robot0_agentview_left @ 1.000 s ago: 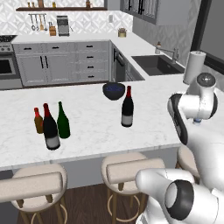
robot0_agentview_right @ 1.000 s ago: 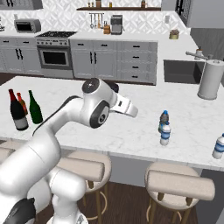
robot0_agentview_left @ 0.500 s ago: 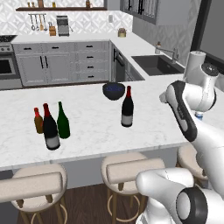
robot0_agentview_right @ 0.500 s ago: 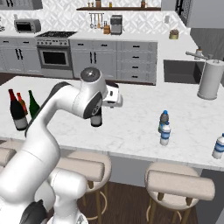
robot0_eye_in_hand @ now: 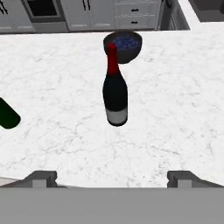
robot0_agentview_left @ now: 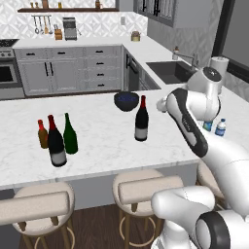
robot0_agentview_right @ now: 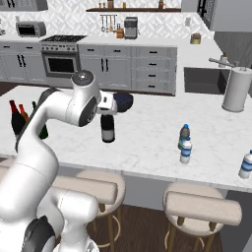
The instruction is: Move the plastic bottles in the middle to the plastics group, and the glass bottles in the middle to the glass group.
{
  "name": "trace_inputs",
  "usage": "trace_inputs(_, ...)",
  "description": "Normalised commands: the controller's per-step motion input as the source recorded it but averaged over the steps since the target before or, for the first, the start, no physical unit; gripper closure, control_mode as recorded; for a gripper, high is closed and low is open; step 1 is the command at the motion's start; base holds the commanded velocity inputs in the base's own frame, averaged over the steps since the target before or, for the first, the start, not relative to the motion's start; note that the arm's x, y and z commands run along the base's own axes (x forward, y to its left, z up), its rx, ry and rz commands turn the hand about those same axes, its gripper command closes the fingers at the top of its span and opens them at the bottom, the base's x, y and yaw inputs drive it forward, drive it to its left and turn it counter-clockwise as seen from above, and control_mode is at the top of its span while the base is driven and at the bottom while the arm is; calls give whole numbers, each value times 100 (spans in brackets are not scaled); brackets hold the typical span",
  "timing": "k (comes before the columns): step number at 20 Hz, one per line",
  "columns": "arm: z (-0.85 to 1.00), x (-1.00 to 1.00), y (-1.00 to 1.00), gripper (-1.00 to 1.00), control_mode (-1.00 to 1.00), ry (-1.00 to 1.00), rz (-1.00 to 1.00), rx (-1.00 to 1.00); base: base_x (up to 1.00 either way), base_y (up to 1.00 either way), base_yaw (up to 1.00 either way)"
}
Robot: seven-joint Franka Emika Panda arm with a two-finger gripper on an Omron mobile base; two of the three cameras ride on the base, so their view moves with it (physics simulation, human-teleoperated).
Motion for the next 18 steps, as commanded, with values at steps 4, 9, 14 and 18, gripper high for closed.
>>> trace_inputs(4, 0, 31, 49, -100, -100, 0, 0, 5, 0, 0, 0)
trace_inputs(9, -5, 37, 15, -100, -100, 1, 0, -4, 0, 0, 0)
trace_inputs(14, -25, 18, 1, -100, -100, 1, -4, -17, 0, 0, 0)
trace_inputs(18, -39, 30, 0, -100, -100, 0, -3, -3, 0, 0, 0)
